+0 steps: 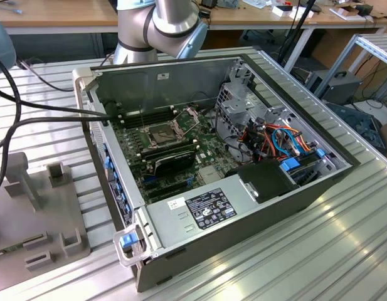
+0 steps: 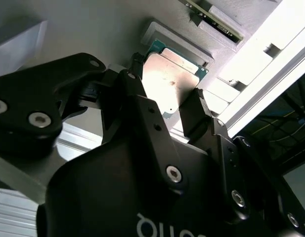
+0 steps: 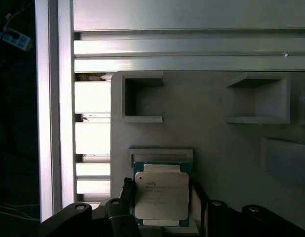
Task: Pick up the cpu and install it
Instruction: 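Pick up the cpu and move it towards the insertion slot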
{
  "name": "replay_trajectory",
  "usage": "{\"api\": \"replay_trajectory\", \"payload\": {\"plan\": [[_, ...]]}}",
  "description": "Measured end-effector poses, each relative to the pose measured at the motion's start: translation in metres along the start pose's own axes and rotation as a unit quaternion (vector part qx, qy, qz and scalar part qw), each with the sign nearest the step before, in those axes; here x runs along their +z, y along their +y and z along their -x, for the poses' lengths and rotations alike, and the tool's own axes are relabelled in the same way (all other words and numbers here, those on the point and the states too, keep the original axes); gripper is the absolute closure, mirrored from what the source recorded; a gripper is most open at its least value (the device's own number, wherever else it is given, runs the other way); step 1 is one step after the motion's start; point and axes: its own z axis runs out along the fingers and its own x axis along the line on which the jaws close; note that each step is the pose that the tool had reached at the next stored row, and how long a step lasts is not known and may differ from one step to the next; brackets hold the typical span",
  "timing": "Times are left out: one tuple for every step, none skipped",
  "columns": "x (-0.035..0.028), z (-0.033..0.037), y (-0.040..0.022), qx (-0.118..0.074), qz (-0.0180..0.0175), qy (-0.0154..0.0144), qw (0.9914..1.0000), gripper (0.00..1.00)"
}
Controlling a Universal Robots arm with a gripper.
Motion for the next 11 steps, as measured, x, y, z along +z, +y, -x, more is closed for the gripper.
{"api": "replay_trajectory", "payload": {"plan": [[0.0019, 0.0000, 0.0000, 0.000, -0.0001, 0.0001, 1.00000, 0.45], [0.0038, 0.0000, -0.0001, 0.000, -0.0001, 0.0002, 1.00000, 0.45], [0.0058, 0.0001, -0.0001, 0.000, -0.0001, 0.0001, 1.00000, 0.45], [0.0072, 0.0001, -0.0001, 0.000, -0.0001, 0.0001, 1.00000, 0.45], [0.0080, 0.0001, -0.0001, 0.000, -0.0001, 0.0002, 1.00000, 0.45], [0.0083, 0.0001, -0.0001, 0.000, -0.0002, 0.0003, 1.00000, 0.45], [0.0083, 0.0001, -0.0001, 0.000, -0.0002, 0.0004, 1.00000, 0.45], [0.0085, 0.0001, -0.0001, 0.000, -0.0002, 0.0003, 1.00000, 0.45], [0.0091, 0.0002, -0.0001, 0.000, -0.0001, 0.0001, 1.00000, 0.45], [0.0099, 0.0002, -0.0001, 0.000, 0.0000, 0.0001, 1.00000, 0.45], [0.0107, 0.0002, -0.0001, 0.000, -0.0001, 0.0001, 1.00000, 0.45]]}}
